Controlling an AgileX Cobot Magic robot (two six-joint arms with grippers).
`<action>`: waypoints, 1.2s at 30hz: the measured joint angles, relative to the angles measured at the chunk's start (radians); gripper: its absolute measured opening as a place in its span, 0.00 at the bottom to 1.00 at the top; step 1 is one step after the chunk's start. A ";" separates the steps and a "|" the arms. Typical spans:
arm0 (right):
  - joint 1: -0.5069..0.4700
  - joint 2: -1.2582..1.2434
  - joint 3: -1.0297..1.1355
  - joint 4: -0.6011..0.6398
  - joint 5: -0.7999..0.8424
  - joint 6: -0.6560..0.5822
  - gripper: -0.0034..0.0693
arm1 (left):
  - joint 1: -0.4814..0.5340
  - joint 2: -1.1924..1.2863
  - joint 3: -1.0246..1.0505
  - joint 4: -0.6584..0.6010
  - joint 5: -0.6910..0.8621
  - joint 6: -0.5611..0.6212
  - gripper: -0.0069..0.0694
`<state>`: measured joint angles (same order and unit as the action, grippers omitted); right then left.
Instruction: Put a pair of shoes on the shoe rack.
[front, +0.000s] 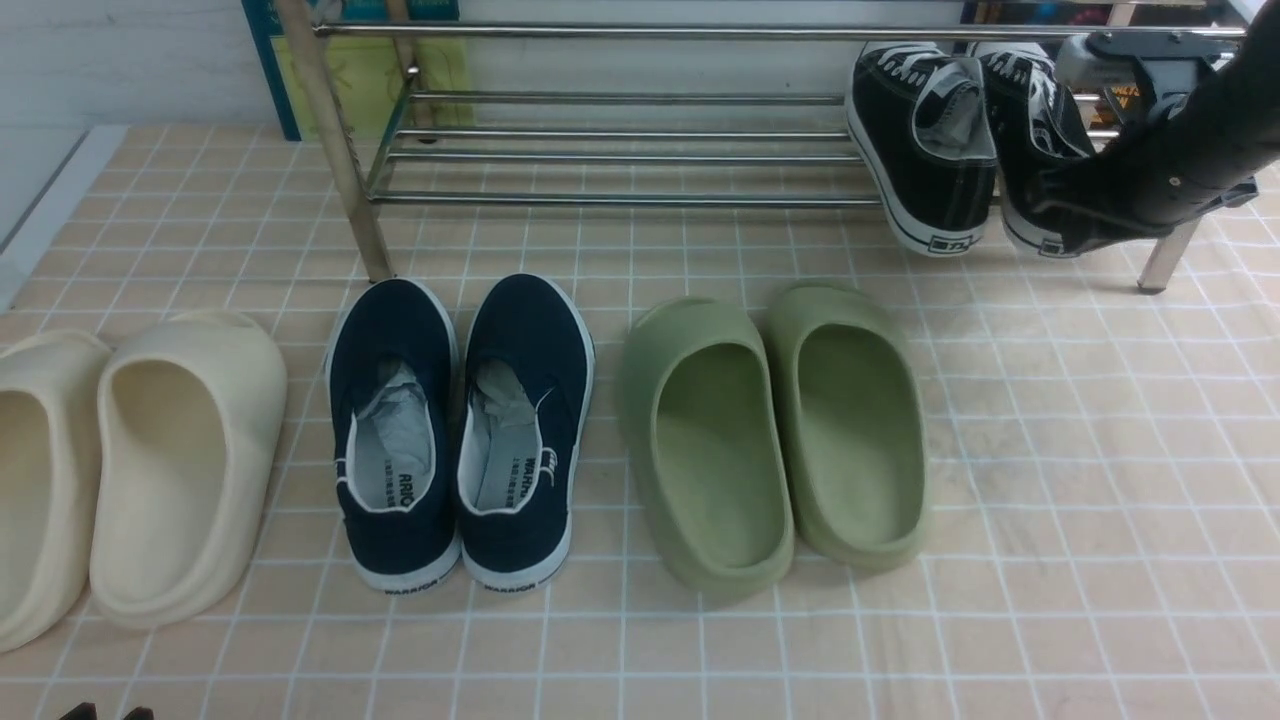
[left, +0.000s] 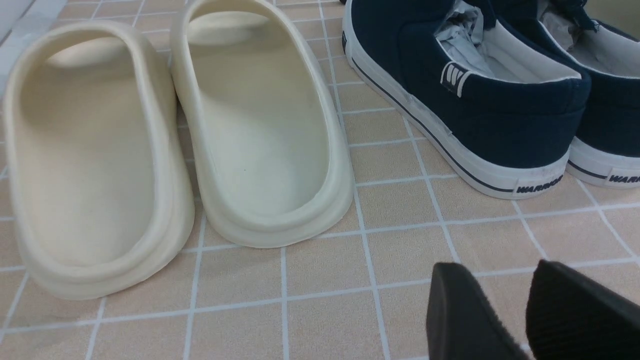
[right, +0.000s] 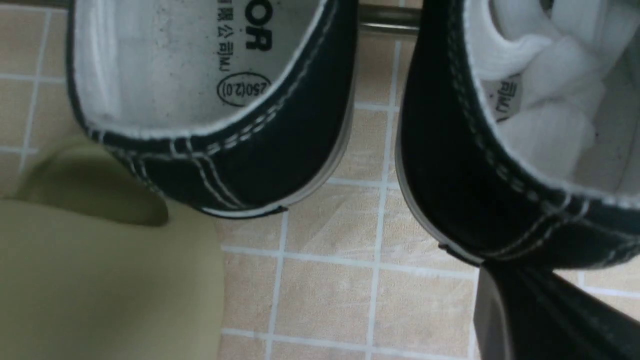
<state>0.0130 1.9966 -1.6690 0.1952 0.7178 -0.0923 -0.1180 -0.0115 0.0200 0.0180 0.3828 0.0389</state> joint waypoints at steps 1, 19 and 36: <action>0.000 0.000 -0.002 0.001 0.000 0.000 0.02 | 0.000 0.000 0.000 0.000 0.000 0.000 0.40; 0.000 0.000 -0.156 -0.003 0.240 -0.001 0.36 | 0.000 0.000 0.000 0.000 0.000 0.000 0.40; 0.000 -0.503 -0.251 -0.046 0.426 -0.020 0.05 | 0.000 0.000 0.000 0.000 0.000 0.000 0.40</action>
<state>0.0130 1.4933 -1.9204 0.1488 1.1441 -0.1121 -0.1180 -0.0115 0.0200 0.0180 0.3828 0.0389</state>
